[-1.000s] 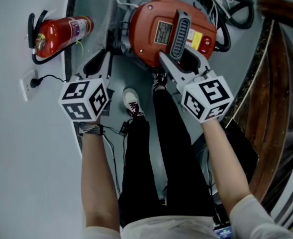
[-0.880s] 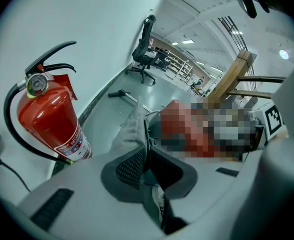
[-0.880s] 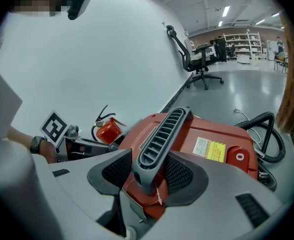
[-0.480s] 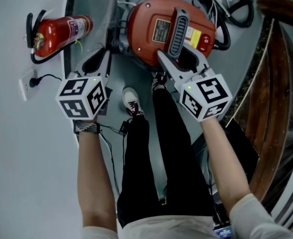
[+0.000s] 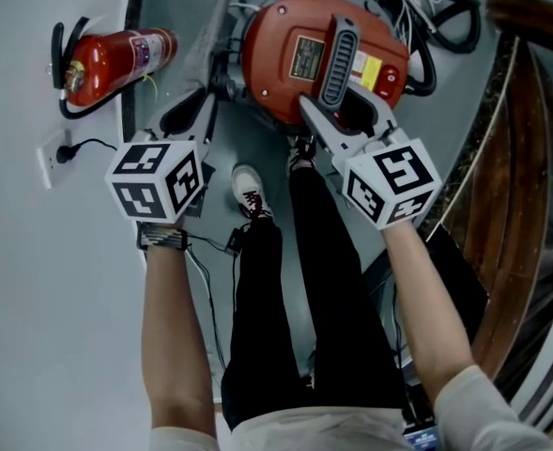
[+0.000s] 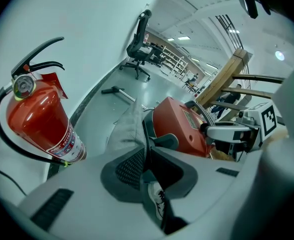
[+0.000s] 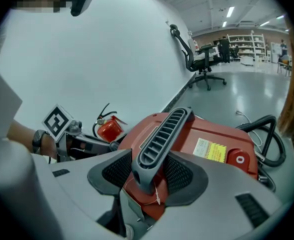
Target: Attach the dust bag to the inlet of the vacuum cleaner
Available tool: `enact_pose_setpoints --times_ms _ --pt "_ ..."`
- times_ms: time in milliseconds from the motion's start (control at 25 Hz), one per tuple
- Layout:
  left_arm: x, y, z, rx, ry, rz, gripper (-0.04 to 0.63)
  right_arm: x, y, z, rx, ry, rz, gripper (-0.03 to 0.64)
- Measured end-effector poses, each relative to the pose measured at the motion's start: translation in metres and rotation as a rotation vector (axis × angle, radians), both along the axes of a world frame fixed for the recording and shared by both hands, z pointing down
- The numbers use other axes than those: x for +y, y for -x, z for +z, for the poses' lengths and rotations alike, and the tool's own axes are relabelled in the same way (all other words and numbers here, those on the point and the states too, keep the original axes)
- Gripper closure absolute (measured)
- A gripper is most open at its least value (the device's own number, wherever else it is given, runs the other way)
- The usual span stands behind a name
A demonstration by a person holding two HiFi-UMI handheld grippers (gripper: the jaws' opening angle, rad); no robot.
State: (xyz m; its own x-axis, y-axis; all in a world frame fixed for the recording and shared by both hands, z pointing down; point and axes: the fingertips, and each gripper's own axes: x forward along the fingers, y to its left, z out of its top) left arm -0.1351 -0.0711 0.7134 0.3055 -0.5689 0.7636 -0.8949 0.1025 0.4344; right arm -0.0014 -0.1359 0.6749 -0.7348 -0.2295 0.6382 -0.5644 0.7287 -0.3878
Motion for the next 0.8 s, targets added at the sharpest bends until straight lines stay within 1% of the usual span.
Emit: enact_pose_setpoints --times_ms 160,360,800 --pt "-0.001 -0.004 -0.001 0.025 -0.006 0.012 0.555 0.000 0.000 0.000 0.001 -0.001 -0.001 0.408" --pt "-0.002 -0.006 -0.001 0.031 -0.008 0.020 0.554 0.000 0.001 -0.001 0.001 -0.001 -0.004 0.408" --pt "-0.002 -0.011 -0.001 0.053 0.013 0.075 0.548 0.000 -0.001 0.001 0.006 -0.007 0.011 0.408"
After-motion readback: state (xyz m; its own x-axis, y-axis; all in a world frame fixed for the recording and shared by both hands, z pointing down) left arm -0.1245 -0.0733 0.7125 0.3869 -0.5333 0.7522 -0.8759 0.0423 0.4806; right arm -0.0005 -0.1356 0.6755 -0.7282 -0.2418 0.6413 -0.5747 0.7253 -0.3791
